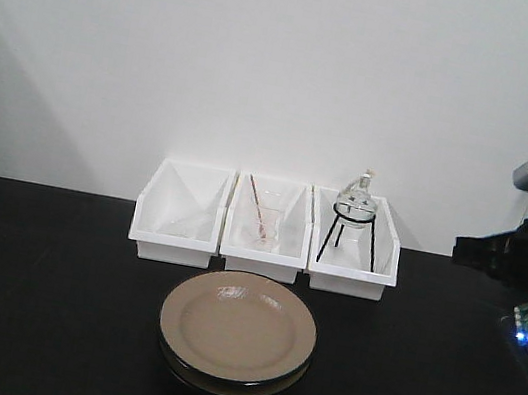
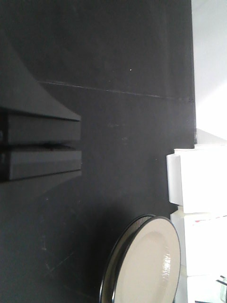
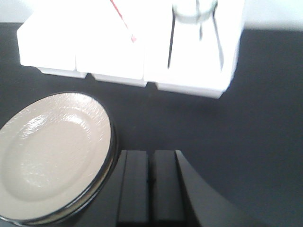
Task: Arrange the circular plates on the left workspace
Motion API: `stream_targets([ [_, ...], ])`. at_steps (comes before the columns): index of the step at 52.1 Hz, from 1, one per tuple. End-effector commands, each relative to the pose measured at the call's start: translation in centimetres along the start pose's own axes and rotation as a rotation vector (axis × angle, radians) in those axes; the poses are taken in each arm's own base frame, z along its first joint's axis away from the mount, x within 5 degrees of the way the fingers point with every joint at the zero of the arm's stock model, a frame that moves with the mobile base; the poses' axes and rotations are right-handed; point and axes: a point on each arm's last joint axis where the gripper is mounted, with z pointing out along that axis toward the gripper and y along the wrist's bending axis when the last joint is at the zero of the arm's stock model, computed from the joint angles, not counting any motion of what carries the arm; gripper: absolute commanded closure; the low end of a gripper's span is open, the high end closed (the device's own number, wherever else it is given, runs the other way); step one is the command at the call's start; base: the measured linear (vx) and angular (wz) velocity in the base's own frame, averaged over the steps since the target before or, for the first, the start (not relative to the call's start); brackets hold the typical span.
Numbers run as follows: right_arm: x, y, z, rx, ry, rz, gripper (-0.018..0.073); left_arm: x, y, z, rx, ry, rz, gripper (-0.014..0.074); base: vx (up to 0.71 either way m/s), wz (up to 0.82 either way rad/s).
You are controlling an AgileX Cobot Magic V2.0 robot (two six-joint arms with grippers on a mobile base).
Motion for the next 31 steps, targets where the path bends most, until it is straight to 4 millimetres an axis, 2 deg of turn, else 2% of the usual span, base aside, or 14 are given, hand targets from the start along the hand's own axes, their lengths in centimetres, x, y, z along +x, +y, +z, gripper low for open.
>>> stream_targets([
  [1,-2.4,1.7,-5.3,0.085,-0.165,-0.075,0.0563,-1.5,0.1,-0.3,-0.014,-0.095,-0.008,0.0603,0.0,0.0],
  [4,-2.3,2.4,-7.9,0.153,-0.254,-0.088,0.0563,-1.5,0.1,-0.3,-0.013,-0.091,-0.008,0.0603,0.0,0.0],
  [8,-0.8,3.1,-10.7,0.242,-0.341,-0.108,0.0563,-1.5,0.1,-0.3,-0.011,-0.086,-0.008,0.0603,0.0,0.0],
  [12,1.5,4.1,-13.1,0.309,-0.402,-0.132,0.0563,-1.4,0.1,-0.3,-0.01,-0.082,-0.008,0.0603,0.0,0.0],
  [17,5.3,5.1,-16.0,0.396,-0.471,-0.139,0.0563,-1.4,0.1,-0.4,-0.009,-0.081,-0.01,0.0603,0.0,0.0],
  [24,10.6,6.3,-18.1,0.441,-0.504,-0.115,0.0563,-1.6,0.0,-0.8,-0.007,-0.096,-0.017,0.0603,0.0,0.0],
  [31,14.1,6.5,-19.4,0.523,-0.562,-0.105,0.0563,-1.6,0.0,-0.9,-0.005,-0.102,-0.047,0.0603,0.0,0.0],
])
